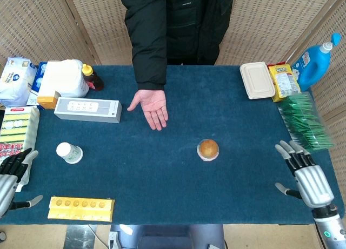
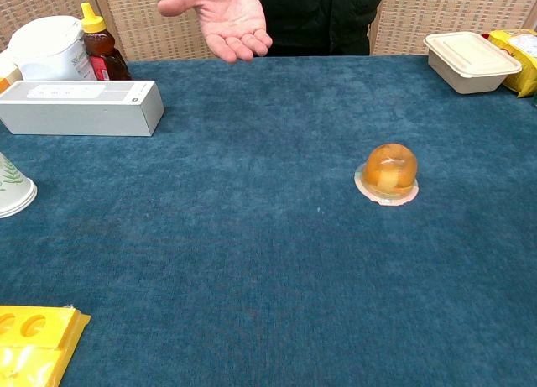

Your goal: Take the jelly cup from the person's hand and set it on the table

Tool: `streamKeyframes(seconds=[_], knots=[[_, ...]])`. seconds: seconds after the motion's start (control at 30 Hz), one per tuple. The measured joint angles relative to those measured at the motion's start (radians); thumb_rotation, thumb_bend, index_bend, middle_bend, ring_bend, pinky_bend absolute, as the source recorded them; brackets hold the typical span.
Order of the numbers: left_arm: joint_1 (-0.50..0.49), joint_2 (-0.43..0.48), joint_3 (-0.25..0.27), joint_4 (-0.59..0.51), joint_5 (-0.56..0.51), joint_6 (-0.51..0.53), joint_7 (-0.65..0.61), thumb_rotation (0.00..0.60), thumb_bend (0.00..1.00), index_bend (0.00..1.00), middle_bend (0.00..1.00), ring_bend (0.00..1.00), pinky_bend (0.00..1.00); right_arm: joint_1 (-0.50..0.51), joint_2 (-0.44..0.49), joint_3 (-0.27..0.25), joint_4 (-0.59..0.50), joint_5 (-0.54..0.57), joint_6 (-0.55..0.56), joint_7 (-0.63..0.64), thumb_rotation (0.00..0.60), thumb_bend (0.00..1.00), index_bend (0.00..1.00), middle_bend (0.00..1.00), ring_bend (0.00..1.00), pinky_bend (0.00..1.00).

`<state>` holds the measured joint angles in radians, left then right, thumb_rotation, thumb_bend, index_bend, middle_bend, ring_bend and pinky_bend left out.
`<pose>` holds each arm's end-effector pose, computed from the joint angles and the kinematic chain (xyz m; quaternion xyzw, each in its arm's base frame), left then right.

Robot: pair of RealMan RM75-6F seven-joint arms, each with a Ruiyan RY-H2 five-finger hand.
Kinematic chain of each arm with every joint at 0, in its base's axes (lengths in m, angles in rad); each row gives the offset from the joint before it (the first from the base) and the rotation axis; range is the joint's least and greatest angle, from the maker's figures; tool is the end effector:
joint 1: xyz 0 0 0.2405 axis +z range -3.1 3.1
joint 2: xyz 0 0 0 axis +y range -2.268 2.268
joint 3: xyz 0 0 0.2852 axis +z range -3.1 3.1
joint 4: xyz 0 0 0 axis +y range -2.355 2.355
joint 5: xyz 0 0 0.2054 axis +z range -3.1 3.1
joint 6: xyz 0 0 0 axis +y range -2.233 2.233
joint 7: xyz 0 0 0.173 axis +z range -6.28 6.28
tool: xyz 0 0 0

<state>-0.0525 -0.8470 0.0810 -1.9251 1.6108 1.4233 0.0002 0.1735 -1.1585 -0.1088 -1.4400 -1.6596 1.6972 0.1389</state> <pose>-0.2909 0.1686 0.2018 -0.6395 -0.4433 -0.3485 0.5226 -0.3190 -0.2081 0.1737 0.6468 -0.3160 0.4604 0.5194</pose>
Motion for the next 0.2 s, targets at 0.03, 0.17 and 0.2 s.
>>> streamKeyframes(seconds=[0.03, 0.17, 0.2], knots=[[0.002, -0.004, 0.001, -0.001, 0.002, 0.002, 0.011, 0.600, 0.08, 0.00, 0.00, 0.00, 0.04, -0.017, -0.002, -0.003, 0.008, -0.001, 0.022, 0.021, 0.600, 0.00, 0.03, 0.05, 0.00, 0.05], [0.007, -0.023, 0.005, -0.006, 0.009, 0.004, 0.058, 0.600, 0.08, 0.00, 0.00, 0.00, 0.04, -0.081, -0.006, -0.010, 0.055, -0.011, 0.076, 0.095, 0.600, 0.00, 0.03, 0.04, 0.00, 0.02], [0.008, -0.026, 0.006, -0.007, 0.009, 0.003, 0.066, 0.600, 0.08, 0.00, 0.00, 0.00, 0.04, -0.088, -0.006, -0.009, 0.060, -0.015, 0.084, 0.098, 0.600, 0.00, 0.03, 0.04, 0.00, 0.02]])
